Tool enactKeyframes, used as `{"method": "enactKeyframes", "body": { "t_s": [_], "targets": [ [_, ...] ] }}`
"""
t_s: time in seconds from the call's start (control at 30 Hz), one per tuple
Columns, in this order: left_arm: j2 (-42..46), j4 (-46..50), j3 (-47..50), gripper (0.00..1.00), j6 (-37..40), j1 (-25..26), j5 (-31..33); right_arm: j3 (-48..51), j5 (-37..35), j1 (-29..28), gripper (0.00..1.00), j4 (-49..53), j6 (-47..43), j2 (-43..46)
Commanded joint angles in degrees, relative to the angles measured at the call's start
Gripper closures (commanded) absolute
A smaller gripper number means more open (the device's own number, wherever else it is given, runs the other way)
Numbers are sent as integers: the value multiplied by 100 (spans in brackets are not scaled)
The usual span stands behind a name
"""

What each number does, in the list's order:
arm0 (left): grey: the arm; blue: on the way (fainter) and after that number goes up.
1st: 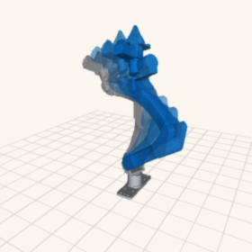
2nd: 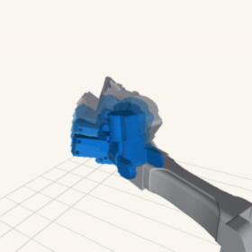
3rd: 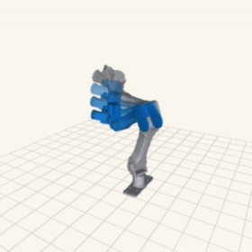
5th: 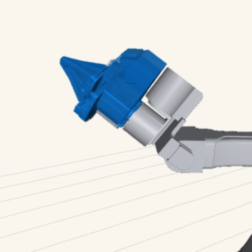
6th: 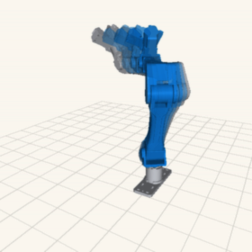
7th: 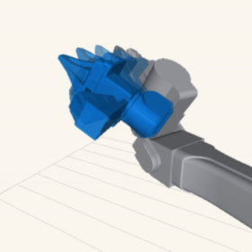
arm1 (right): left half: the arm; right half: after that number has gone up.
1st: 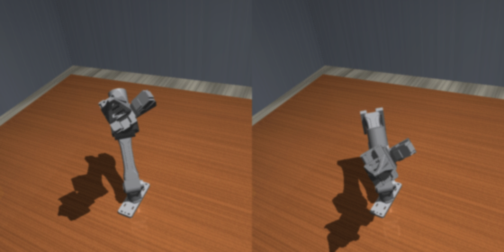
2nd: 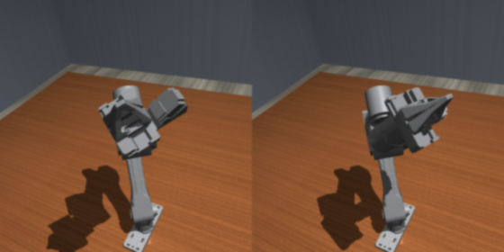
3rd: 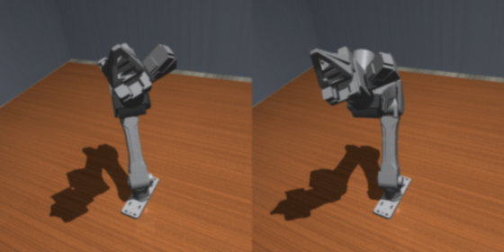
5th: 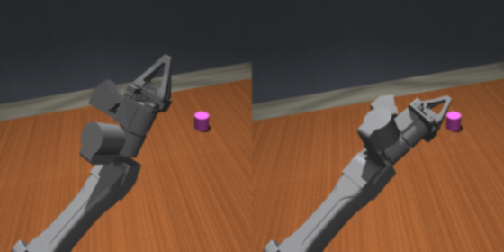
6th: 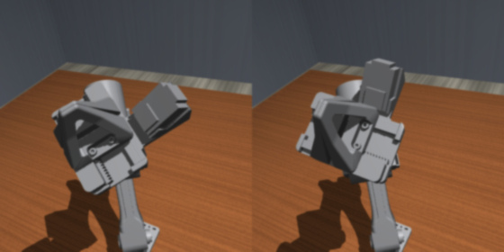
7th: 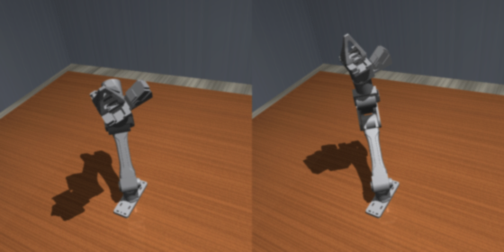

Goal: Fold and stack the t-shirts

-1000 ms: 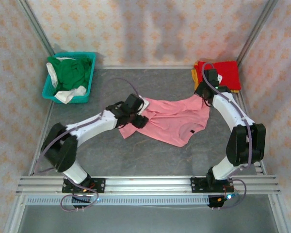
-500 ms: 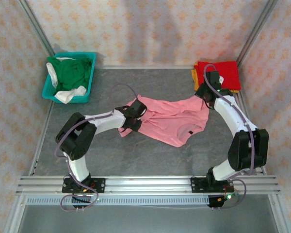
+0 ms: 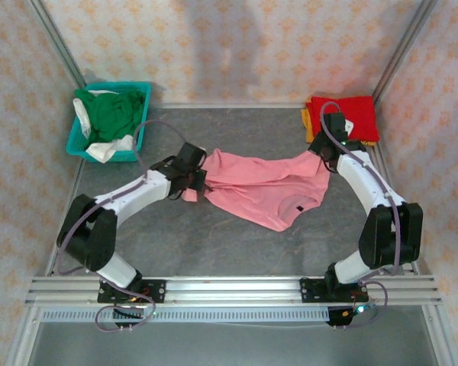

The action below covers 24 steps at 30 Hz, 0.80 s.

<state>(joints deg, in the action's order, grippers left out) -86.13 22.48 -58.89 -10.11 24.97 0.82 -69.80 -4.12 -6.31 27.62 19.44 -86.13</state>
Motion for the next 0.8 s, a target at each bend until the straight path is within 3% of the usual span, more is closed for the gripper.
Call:
{"method": "enactKeyframes", "body": {
  "t_s": [0.0, 0.23, 0.53, 0.77],
  "targets": [
    [599, -24, 154, 100, -455, -97, -201, -68, -379, 42, 100, 177, -73, 414],
    [1398, 257, 457, 100, -912, -296, -148, -95, -713, 98, 100, 372, -196, 780],
    [1436, 146, 1115, 97, -1326, -551, 183, 136, -500, 693, 100, 423, 4, 550],
    [911, -462, 1406, 81, -1320, -636, 121, 177, -55, 761, 100, 171, 131, -33]
  ]
}}
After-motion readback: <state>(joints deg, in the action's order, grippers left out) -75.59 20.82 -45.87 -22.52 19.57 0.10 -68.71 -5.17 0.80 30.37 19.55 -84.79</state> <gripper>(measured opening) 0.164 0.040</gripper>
